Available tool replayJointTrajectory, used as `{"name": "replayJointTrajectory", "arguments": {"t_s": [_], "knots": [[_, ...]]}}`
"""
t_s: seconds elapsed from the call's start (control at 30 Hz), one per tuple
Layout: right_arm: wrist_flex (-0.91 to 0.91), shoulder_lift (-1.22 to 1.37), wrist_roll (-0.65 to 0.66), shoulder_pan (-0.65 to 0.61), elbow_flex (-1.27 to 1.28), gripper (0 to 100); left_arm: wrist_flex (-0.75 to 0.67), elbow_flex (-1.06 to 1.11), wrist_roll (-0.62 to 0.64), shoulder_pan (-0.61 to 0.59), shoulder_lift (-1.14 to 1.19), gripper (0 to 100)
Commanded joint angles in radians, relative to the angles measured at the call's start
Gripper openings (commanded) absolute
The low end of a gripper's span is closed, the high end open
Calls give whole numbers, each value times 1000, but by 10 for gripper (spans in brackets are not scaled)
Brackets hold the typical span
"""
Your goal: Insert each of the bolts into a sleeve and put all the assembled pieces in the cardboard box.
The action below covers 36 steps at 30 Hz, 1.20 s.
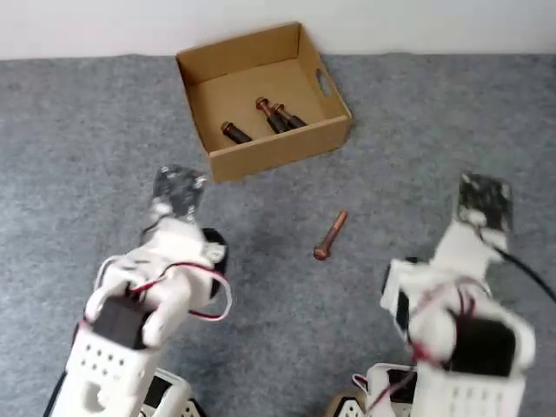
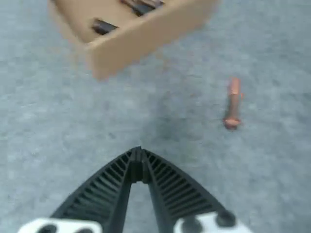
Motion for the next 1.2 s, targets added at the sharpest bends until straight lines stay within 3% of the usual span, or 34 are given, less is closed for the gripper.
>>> {"name": "replayJointTrajectory", "arguments": {"t_s": [0.0, 0.2, 0.73, 0.97, 1.17], "knots": [[25, -159, 2, 90, 25, 8, 5, -124, 69, 86, 124, 5], [12, -282, 3, 157, 69, 8, 5, -289, 80, 183, 410, 5], [-25, -369, 2, 197, 129, 8, 51, -820, 80, 245, 1054, 8], [-25, -367, 2, 197, 129, 8, 195, -1059, 114, 245, 1298, 175], [-25, -367, 2, 197, 129, 8, 293, -1285, 110, 245, 1525, 182]]}}
